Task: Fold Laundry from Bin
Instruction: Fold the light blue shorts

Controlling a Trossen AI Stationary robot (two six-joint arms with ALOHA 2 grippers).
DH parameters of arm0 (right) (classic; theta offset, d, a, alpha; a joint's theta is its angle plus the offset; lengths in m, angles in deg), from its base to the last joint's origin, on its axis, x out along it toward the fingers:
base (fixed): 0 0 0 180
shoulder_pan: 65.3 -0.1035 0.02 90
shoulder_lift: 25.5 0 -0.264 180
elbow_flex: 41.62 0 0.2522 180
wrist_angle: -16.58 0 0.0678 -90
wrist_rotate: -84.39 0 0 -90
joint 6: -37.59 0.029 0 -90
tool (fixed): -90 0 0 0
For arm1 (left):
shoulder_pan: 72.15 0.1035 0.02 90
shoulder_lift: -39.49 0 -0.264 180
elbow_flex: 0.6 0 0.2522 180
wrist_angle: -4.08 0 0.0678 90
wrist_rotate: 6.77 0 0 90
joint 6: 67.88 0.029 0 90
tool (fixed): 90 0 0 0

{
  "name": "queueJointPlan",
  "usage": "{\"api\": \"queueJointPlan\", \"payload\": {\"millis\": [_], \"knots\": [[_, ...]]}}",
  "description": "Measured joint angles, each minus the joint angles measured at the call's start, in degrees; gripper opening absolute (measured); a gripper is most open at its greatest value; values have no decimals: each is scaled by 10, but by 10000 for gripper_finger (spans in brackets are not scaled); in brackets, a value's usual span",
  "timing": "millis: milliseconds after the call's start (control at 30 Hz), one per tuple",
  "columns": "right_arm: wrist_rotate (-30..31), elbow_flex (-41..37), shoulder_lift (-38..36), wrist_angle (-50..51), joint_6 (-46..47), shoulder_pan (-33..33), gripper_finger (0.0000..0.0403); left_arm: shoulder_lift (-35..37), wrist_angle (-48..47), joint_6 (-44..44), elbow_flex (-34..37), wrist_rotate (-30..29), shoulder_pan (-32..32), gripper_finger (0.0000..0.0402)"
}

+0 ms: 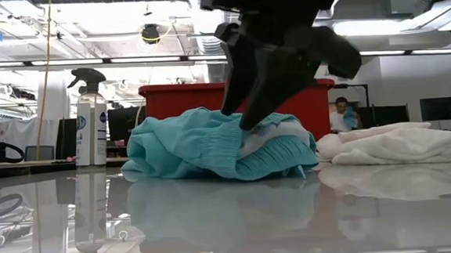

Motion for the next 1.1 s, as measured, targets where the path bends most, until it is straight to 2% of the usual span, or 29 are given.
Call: {"api": "queueJointPlan", "payload": {"millis": [367, 500, 667, 833, 900, 1000, 1100], "knots": [[-1, -2, 8, 58, -10, 12, 239, 0, -1, -1, 0, -2, 0, 0], [0, -2, 8, 45, -32, 11, 230, 0, -1, -4, 0, -5, 0, 0], [2, -2, 8, 42, -32, 20, 168, 0, -1, -6, 0, -10, 0, 0], [20, -2, 8, 35, -24, 35, 65, 0, -1, -15, 0, -15, 0, 0], [46, 0, 8, 37, -19, 38, 24, 0, -1, -17, 0, -17, 0, 0], [104, 41, 6, 81, -18, 40, 20, 0, -1, -23, 0, -27, 0, 0], [135, 127, -10, 160, -18, 39, 20, 0, -1, -47, 0, -64, 0, 0]]}}
